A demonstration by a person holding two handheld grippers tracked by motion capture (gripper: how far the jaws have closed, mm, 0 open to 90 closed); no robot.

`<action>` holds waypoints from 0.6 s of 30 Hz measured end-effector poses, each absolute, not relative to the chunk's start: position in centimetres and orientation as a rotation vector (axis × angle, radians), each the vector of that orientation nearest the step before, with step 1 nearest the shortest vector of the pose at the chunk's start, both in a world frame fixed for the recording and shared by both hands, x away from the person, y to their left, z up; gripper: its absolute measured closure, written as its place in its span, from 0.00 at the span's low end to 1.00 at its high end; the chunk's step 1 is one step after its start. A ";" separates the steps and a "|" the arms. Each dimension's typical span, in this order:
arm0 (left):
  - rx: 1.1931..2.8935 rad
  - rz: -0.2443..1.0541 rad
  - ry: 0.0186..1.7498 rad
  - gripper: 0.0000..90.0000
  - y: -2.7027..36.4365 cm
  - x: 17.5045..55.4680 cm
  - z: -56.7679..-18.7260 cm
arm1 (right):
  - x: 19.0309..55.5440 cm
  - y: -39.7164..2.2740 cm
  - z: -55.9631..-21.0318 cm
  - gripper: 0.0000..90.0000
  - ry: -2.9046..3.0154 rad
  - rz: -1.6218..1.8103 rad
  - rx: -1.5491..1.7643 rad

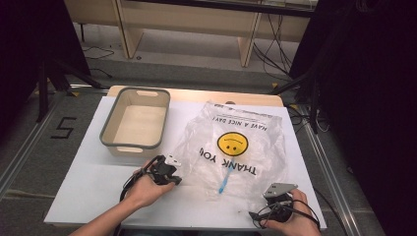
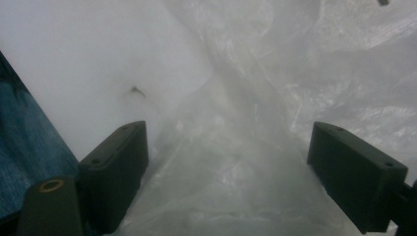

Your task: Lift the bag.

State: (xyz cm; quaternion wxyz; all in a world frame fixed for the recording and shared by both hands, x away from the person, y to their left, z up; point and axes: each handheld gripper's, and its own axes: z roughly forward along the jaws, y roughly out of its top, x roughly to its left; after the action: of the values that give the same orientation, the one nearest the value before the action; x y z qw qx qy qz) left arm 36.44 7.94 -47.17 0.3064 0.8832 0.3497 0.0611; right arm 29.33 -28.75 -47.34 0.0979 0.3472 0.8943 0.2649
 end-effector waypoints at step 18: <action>2.317 0.459 0.842 0.44 7.5 35.8 -46.3 | 29.7 -29.7 -47.6 0.34 2.634 0.757 0.994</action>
State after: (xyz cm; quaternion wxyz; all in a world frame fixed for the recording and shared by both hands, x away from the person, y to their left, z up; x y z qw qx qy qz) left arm 35.84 7.50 -46.25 0.3117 0.8780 0.3189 0.1739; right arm 29.67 -29.72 -47.59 0.1129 0.3387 0.8978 0.2580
